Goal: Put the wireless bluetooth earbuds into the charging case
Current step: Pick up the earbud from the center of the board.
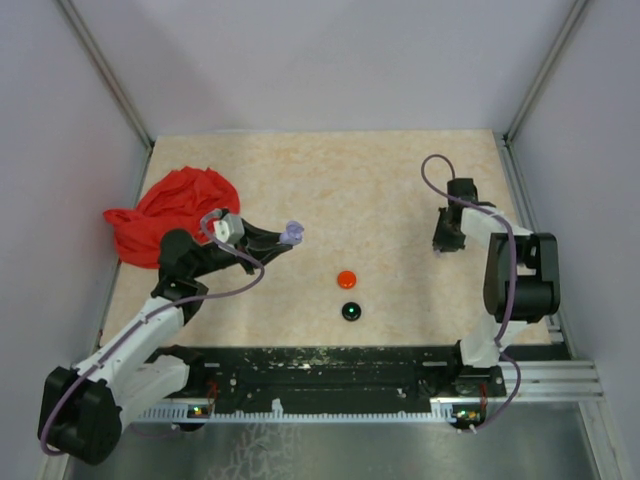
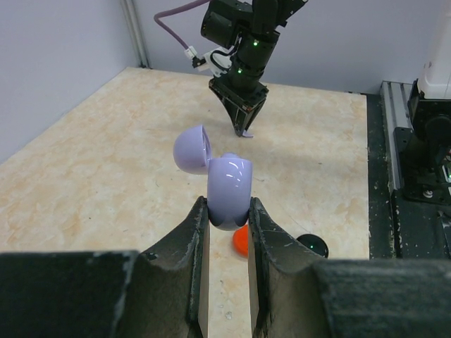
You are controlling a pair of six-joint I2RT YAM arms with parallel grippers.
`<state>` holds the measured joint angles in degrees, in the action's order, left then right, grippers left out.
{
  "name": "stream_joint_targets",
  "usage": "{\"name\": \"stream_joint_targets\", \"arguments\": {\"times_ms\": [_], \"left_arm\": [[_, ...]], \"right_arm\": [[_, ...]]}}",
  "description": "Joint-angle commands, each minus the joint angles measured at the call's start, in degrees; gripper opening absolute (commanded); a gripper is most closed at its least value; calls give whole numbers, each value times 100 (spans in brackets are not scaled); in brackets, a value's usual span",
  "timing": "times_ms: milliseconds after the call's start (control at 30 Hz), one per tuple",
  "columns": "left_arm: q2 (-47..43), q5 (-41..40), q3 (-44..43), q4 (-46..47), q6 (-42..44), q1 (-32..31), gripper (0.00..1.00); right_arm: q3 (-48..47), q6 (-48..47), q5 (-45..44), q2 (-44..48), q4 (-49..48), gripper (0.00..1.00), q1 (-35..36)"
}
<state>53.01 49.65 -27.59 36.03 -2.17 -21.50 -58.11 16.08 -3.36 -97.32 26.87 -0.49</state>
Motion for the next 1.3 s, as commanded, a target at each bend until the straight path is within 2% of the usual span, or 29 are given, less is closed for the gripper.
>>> {"name": "stream_joint_targets", "arguments": {"times_ms": [0,167,367,567,967,1267], "left_arm": [[84,99,-100,252,-60,-4,0],[178,153,-18,389,0,3,0],[250,303,156,887,-124,-1,0],[308,315,170,940,-131,-1,0],[361,408,201,1081,-256,-1,0],[382,412,272,1377,-410,-3,0]], "right_arm": [[-25,-12,372,572,-217,10,136],[-45,-83,691,959,-362,9,501],[-39,-140,1486,1688,-705,8,1011],[-1,-183,1806,2406,-1199,7,1708],[337,112,2608,3309,-2929,7,2944],[883,680,3280,3739,-4799,6,3391]]}}
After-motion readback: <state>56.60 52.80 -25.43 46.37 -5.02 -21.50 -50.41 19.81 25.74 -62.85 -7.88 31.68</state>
